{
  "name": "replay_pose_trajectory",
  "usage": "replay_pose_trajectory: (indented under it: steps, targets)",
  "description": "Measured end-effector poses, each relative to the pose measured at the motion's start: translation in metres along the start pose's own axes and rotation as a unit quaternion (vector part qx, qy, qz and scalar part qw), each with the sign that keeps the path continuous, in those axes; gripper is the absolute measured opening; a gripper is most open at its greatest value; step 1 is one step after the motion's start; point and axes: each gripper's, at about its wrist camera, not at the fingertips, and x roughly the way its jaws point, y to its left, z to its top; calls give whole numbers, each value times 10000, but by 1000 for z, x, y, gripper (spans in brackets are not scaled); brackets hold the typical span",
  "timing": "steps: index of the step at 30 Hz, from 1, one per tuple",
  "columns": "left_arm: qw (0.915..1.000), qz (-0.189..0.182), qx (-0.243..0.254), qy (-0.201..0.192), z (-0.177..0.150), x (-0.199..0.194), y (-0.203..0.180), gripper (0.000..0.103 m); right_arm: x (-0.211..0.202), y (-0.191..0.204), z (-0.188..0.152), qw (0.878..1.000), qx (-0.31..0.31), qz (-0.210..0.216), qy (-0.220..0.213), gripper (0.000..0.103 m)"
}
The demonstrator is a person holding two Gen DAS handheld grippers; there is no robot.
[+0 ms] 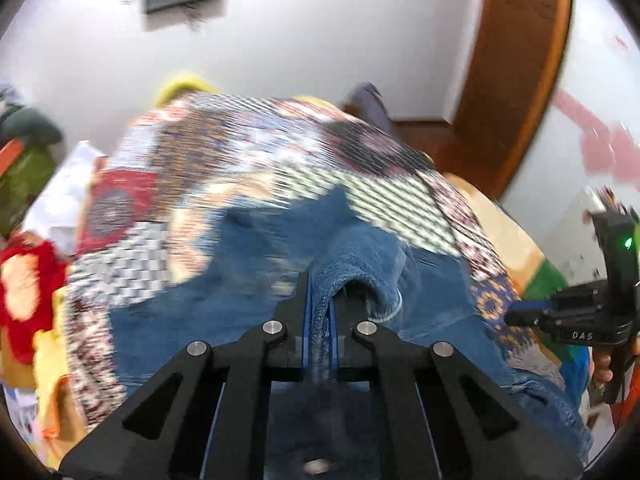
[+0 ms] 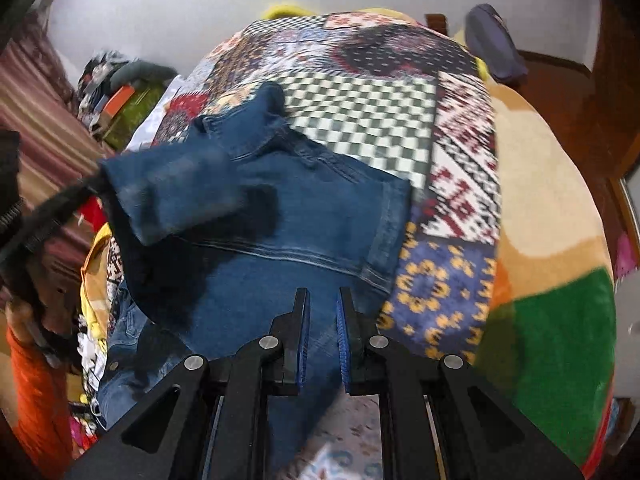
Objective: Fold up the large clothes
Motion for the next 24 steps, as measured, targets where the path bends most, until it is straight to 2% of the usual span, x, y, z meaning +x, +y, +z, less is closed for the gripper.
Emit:
replay_pose_trajectory:
  steps: [3,7,11,15,17,19,21,23,24]
  targets:
    - [9990,297,-330,-24,-13,-15,42,6,18,14,2,9994,-239,-167,179,9]
    - [9941,501,-907,312,-52,-12,97,6,58,17,-6,9957,-416,-446,691,9]
    - [9859,697,-1288,815,-105,7,127,6,59,15,-13,9963,-435,-453,580,9]
    - [9733,474,-1848,1277,-156,18,153,6,55,12,-17,9961,-368,-471,649,9]
    - [9690,381,-2033,1352,-170,17,159,6,56,13,-21,9953,-478,-538,644,9]
    - [9654,119,-2224,1358,-177,13,162,11,55,15,-26,9946,-594,-617,582,9]
    - [9645,-6,-2312,1277,-178,8,163,36,52,17,-30,9935,-688,-725,536,9]
    - [9643,-92,-2379,1156,-174,4,164,51,50,18,-33,9930,-702,-790,533,9]
    - [9631,-204,-2459,1077,-171,3,164,55,49,18,-34,9929,-698,-805,533,9]
